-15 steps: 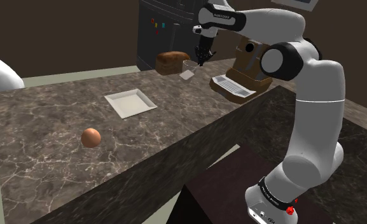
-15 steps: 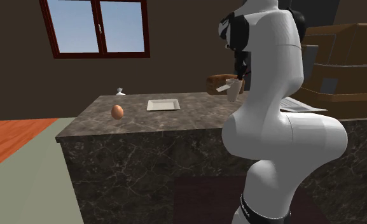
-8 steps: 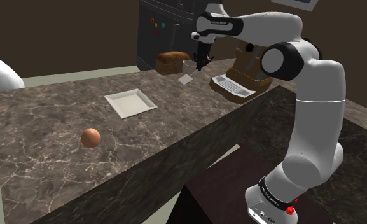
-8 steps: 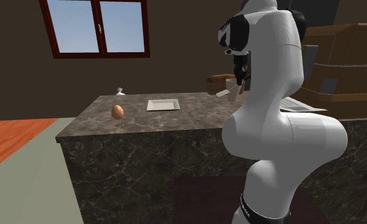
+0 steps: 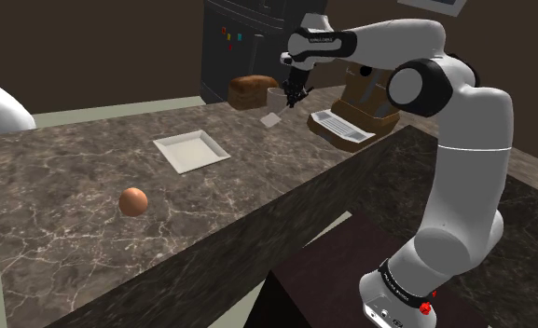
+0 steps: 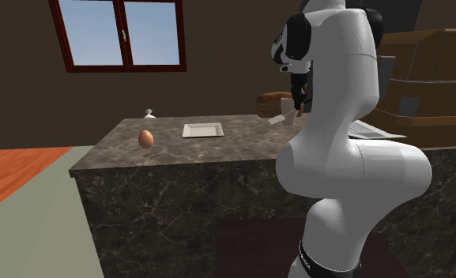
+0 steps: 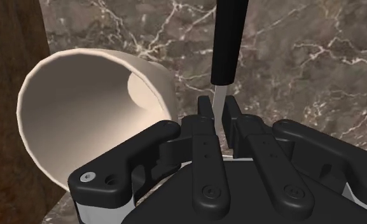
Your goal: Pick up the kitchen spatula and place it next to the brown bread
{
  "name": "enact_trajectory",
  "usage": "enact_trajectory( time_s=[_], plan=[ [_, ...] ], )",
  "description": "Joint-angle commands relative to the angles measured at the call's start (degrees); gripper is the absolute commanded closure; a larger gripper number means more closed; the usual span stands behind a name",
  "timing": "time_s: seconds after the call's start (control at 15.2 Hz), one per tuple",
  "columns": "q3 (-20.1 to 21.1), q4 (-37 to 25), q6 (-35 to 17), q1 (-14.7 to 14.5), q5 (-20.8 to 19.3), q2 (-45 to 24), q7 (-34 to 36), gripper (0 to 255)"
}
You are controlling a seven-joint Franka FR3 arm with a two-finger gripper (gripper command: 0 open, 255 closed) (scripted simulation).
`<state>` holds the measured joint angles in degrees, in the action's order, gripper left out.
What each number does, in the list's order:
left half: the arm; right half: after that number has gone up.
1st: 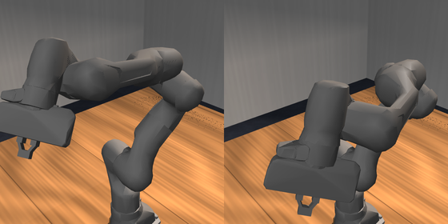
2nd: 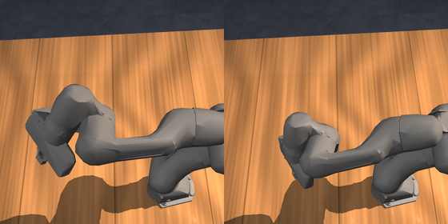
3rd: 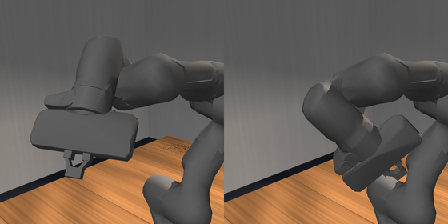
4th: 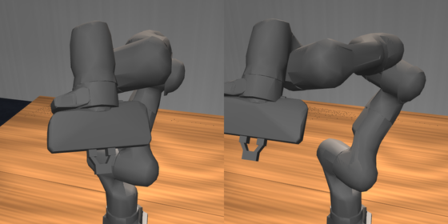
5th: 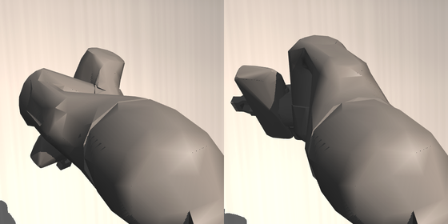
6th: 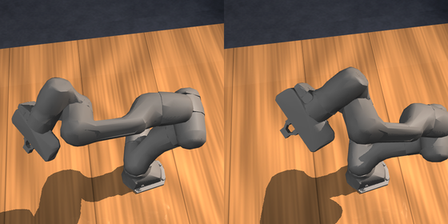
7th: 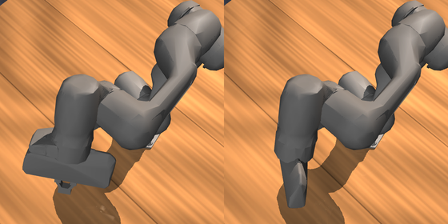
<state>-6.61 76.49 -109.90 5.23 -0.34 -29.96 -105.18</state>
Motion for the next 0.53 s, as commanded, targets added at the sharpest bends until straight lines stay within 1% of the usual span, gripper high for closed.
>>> enact_trajectory(
  time_s=[0.0, 0.46],
  plan=[
    [0.22, 0.08, -0.4, -0.07, 0.12, -2.92, 0.09, 255],
    [0.44, 3.32, -5.01, 0.02, 0.12, -4.28, 0.29, 255]
  ],
)
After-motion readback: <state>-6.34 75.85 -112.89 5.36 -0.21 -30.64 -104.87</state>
